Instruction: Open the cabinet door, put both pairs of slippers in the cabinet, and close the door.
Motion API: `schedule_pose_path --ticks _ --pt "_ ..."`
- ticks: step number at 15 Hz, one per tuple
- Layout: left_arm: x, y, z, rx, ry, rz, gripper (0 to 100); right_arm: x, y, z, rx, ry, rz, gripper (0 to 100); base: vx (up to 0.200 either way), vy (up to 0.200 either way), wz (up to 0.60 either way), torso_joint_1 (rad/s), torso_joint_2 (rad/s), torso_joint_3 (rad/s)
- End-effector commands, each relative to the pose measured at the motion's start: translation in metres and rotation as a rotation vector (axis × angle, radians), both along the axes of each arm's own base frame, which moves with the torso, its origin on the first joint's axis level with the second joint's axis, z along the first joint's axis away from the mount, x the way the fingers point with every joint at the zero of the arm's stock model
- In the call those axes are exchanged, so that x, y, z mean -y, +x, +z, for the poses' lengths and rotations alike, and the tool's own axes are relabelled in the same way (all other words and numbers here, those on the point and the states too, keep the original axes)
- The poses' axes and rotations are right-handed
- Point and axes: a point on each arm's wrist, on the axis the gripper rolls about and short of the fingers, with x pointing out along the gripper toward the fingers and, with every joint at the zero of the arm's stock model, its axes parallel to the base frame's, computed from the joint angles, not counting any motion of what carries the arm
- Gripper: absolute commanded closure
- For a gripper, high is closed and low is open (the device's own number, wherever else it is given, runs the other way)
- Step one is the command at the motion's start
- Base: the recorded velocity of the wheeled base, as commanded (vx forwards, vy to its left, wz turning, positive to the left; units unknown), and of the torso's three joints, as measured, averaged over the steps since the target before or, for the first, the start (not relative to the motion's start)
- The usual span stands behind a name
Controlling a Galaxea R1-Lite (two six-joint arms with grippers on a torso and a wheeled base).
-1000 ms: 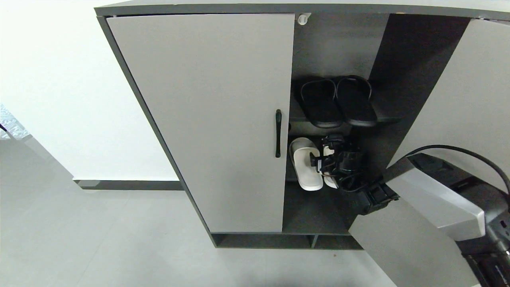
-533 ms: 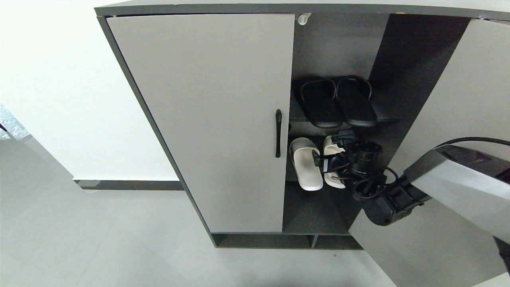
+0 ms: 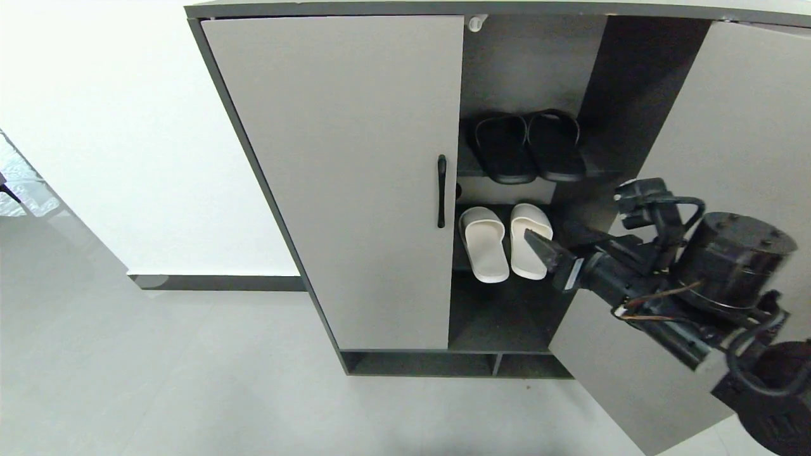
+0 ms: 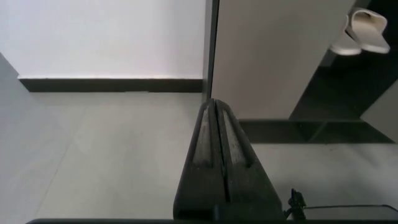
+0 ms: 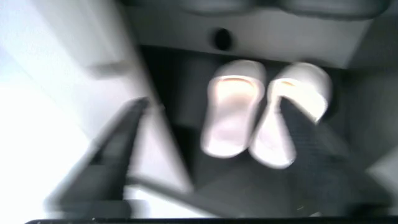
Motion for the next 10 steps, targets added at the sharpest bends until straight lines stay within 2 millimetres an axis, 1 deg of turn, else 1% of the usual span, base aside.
schedule_pose_path --ticks 1,2,3,4,5,6,7,8,9,10 --pt "0.0 0.0 0.0 -0.002 0.0 0.001 100 0.02 -0.069 0.046 0.112 0.087 0.105 100 -0.2 0.0 0.0 -0.002 0.01 0.007" --pt "0.0 0.0 0.0 -0.002 0.0 0.001 100 0.026 -0.081 0.066 0.176 0.133 0.116 100 -0.2 0.0 0.0 0.002 0.0 0.002" --pt "0.0 0.0 0.0 -0.002 0.0 0.001 100 0.032 -0.088 0.083 0.239 0.164 0.112 100 -0.2 0.0 0.0 0.007 0.01 -0.002" --pt "0.0 0.0 0.0 -0.002 0.0 0.001 100 0.045 -0.1 0.121 0.379 0.227 0.082 100 -0.2 0.0 0.0 0.007 0.0 0.002" --pt "0.0 0.0 0.0 -0.002 0.0 -0.001 100 0.057 -0.106 0.153 0.482 0.28 0.035 100 -0.2 0.0 0.0 -0.007 0.0 0.007" --pt "0.0 0.0 0.0 -0.002 0.0 -0.001 100 0.074 -0.108 0.181 0.574 0.321 -0.047 100 -0.2 0.0 0.0 0.002 0.0 0.002" --pt "0.0 0.0 0.0 -0.002 0.0 -0.001 100 0.086 -0.113 0.208 0.666 0.365 -0.098 100 0.0 0.0 0.0 0.0 0.0 0.0" --pt "0.0 0.0 0.0 -0.002 0.0 -0.001 100 0.094 -0.12 0.223 0.723 0.389 -0.132 100 0.0 0.0 0.0 0.0 0.0 0.0" --pt "0.0 0.0 0.0 -0.002 0.0 -0.001 100 0.108 -0.13 0.239 0.799 0.385 -0.236 100 0.0 0.0 0.0 0.0 0.0 0.0" --pt "0.0 0.0 0.0 -0.002 0.0 -0.001 100 0.118 -0.132 0.245 0.842 0.342 -0.348 100 0.0 0.0 0.0 0.0 0.0 0.0"
